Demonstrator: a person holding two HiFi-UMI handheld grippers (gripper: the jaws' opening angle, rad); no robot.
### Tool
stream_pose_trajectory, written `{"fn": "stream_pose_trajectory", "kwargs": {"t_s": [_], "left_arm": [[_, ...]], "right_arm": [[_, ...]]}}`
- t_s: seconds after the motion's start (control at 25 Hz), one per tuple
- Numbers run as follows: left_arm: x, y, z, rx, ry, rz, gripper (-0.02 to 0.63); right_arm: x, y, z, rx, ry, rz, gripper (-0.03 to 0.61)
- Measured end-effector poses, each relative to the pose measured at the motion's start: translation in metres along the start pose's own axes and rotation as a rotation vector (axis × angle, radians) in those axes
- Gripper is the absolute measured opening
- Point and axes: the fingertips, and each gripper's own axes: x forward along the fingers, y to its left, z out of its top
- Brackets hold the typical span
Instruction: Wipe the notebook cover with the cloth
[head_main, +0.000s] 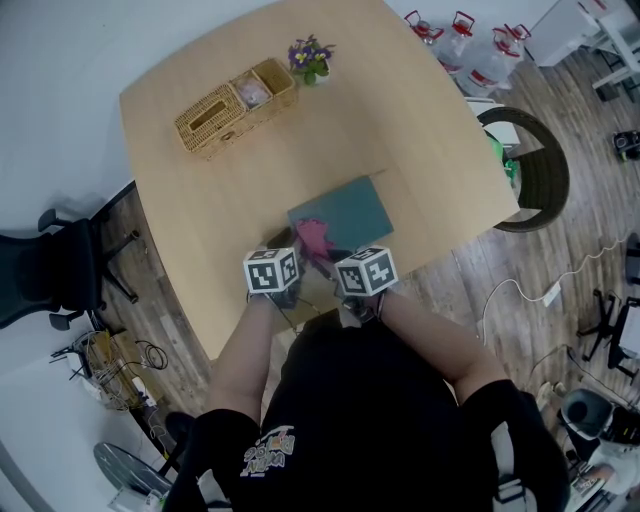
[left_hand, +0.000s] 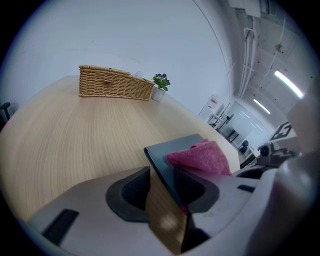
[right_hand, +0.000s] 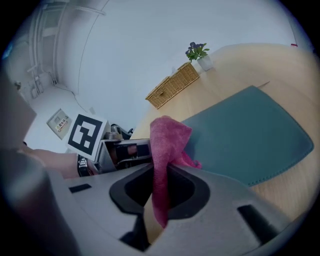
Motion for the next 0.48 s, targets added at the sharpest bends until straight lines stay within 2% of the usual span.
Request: {"fn": "stream_pose_trajectory", "kwargs": {"t_s": [0.2,0.48], "left_arm": [[0.000,0.000,0.000,0.000,-0.001,-0.001,0.143],[0.004,-0.001,-0.005,-0.010,0.005,-0.019,0.143]], "right_arm": [[0.003,-0.004,-0.004,0.001,0.004,0.028,0.067],[-0.003,-0.014,-0.002,-0.113,0.018,-0.016,0.067]]}}
